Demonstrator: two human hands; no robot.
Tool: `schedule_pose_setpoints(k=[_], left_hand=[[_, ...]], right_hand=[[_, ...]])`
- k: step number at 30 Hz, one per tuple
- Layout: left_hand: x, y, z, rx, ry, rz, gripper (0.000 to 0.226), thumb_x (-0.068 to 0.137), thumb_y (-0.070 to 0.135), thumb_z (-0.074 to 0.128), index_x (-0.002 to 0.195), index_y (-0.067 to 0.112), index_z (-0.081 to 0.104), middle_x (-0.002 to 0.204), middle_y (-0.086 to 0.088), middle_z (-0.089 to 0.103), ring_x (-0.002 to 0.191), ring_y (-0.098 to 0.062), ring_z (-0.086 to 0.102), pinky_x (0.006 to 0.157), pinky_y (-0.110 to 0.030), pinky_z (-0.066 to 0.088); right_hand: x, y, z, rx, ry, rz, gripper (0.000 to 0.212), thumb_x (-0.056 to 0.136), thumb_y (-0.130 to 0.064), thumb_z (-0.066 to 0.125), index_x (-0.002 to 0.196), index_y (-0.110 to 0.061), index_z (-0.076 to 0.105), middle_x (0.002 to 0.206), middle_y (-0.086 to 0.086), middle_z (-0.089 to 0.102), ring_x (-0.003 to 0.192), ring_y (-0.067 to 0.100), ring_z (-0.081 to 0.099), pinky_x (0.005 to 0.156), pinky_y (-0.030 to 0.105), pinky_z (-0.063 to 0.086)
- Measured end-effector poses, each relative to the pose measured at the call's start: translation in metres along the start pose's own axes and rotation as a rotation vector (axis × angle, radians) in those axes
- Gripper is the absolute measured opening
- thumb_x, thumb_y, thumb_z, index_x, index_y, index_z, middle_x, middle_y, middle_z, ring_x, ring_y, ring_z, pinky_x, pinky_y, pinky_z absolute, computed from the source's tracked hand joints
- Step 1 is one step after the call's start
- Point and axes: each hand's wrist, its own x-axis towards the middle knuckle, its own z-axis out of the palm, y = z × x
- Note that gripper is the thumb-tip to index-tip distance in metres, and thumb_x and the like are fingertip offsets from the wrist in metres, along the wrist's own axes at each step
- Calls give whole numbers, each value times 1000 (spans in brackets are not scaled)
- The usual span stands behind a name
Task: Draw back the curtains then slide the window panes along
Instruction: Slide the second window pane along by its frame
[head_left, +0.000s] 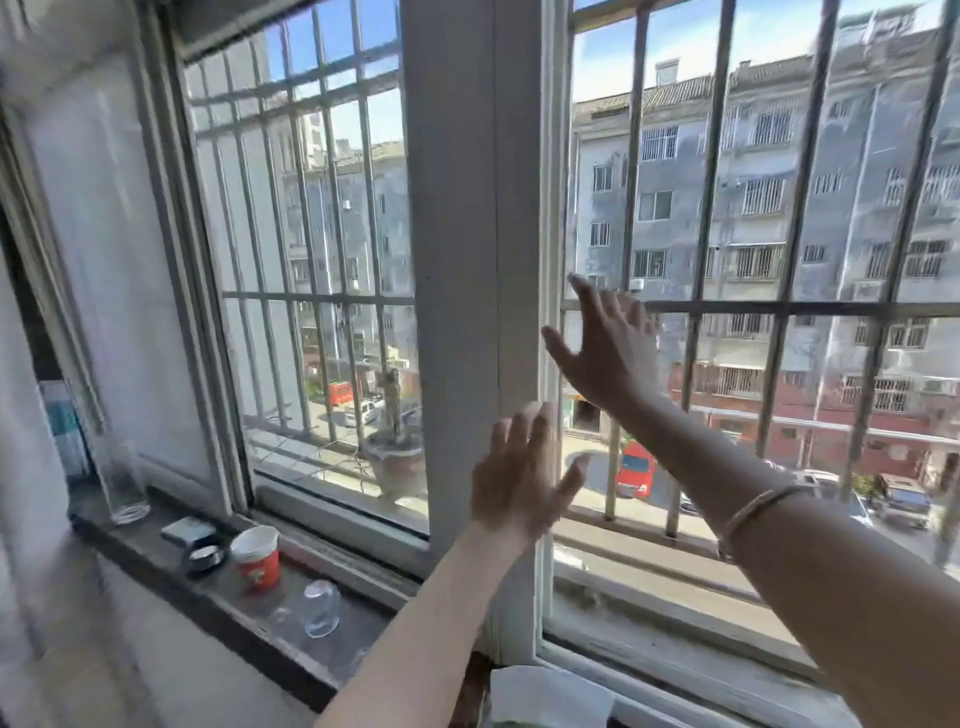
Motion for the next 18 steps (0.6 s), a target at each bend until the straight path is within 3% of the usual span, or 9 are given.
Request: schedule_pose_setpoints(k=[6, 9, 13, 15, 18], left_hand=[[-21, -69, -29, 81, -23, -4, 66, 88, 53, 37, 139, 13, 25, 146, -10, 34, 130, -26, 34, 90, -45, 46], [-21, -90, -35, 134, -43, 30, 70, 85, 56, 30, 139, 12, 26, 145, -13, 35, 133, -28, 33, 102, -47, 35], [-11, -121, -29, 181, -89, 84, 67, 88, 50, 41, 142, 15, 21, 150, -13, 29, 137, -30, 26, 112, -48, 22], [-3, -137, -25, 204, -84, 158, 68, 86, 48, 47, 141, 15, 25, 148, -12, 33, 136, -29, 31, 111, -48, 26], [9, -156, -18, 344, -95, 308, 63, 75, 50, 60, 127, 15, 49, 129, -8, 58, 118, -24, 55, 97, -46, 47]], right_hand=[[-8, -70, 32, 51, -21, -83, 72, 86, -46, 49, 143, -19, 14, 144, 9, 35, 132, 31, 27, 105, 45, 27], [-7, -90, 48, 73, -46, -111, 74, 87, -44, 49, 144, -19, 10, 147, 10, 31, 136, 31, 23, 110, 44, 21], [6, -103, 72, 61, -62, -134, 75, 88, -43, 48, 145, -19, 4, 150, 11, 24, 140, 29, 15, 113, 42, 15], [16, -107, 89, 74, -65, -127, 75, 89, -43, 47, 144, -21, 1, 153, 9, 17, 142, 28, 8, 114, 41, 13], [25, -111, 113, 62, -26, -126, 74, 91, -41, 43, 144, -22, -5, 156, 4, 0, 142, 24, -5, 115, 38, -1]])
